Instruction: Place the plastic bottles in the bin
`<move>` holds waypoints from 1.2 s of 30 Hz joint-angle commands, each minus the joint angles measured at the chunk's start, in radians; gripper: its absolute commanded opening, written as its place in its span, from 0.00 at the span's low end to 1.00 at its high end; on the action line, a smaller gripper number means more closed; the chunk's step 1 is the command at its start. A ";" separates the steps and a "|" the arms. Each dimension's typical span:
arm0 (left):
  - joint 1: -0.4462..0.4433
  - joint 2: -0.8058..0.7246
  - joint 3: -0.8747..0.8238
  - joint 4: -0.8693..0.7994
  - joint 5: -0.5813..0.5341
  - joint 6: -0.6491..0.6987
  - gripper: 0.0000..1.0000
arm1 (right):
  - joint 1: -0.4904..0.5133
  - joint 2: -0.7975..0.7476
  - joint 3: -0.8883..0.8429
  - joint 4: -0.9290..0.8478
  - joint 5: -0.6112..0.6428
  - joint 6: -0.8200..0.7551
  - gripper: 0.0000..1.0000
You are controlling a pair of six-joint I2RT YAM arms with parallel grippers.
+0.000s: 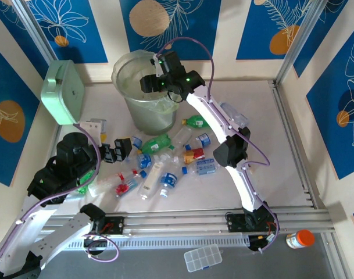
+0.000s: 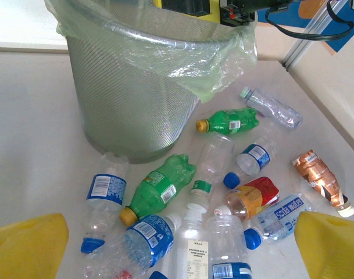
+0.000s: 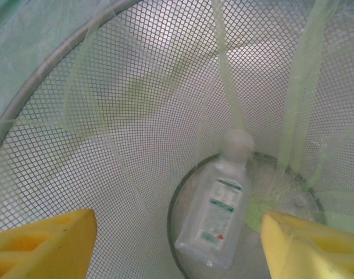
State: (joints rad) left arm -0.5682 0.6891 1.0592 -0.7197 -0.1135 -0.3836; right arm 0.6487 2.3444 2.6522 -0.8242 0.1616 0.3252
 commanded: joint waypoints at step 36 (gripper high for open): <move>-0.012 0.066 -0.117 0.085 0.041 -0.001 1.00 | -0.431 -0.995 -1.609 0.049 0.231 0.391 0.99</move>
State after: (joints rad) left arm -0.5694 0.7673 0.9504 -0.6643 -0.0853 -0.3908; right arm 0.2428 1.3106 1.0698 -0.7620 0.3565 0.6933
